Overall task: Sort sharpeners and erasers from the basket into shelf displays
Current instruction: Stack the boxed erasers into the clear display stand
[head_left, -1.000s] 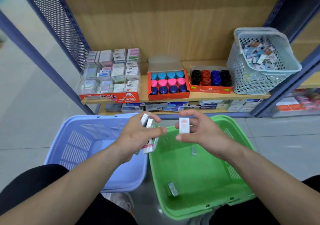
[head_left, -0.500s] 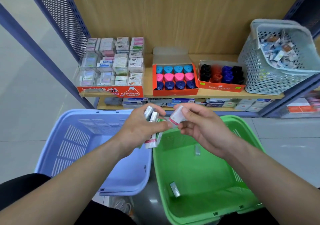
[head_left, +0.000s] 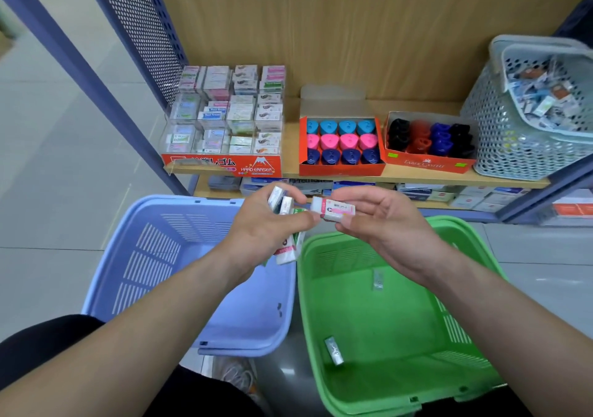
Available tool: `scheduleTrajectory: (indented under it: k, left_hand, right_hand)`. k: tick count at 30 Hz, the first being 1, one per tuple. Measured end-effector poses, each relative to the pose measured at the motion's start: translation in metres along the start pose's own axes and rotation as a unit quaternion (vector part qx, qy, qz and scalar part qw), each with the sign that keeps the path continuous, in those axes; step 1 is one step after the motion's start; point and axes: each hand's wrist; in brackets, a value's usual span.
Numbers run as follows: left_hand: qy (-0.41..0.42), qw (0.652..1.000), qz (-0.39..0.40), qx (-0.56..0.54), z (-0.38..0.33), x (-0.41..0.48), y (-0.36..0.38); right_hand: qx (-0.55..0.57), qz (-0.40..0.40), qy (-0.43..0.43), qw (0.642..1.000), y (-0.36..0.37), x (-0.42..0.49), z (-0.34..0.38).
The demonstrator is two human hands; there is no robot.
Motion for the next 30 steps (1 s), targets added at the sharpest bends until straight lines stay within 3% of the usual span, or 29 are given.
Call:
scheduleTrajectory:
  k: [13,19,30]
  left_hand:
    - [0.057,0.998,-0.024,0.032,0.003,0.001,-0.008]
    - [0.061,0.994,-0.041,0.082,0.002,-0.004,-0.024]
    - [0.025,0.973,-0.143,0.181,-0.018,0.008,-0.137]
  right_hand:
    - [-0.043,-0.039,0.003,0.998,0.014,0.001,-0.001]
    - [-0.155,-0.034,0.012,0.987,0.031,0.007,0.001]
    - [-0.224,-0.03,-0.017,0.974,0.079,0.106,0.015]
Point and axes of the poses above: each hand's wrist, its own x-axis towards the middle knuckle, its own y-axis out of the palm, z = x × y, and after that the axes turned 4 degrees about y, right-handed
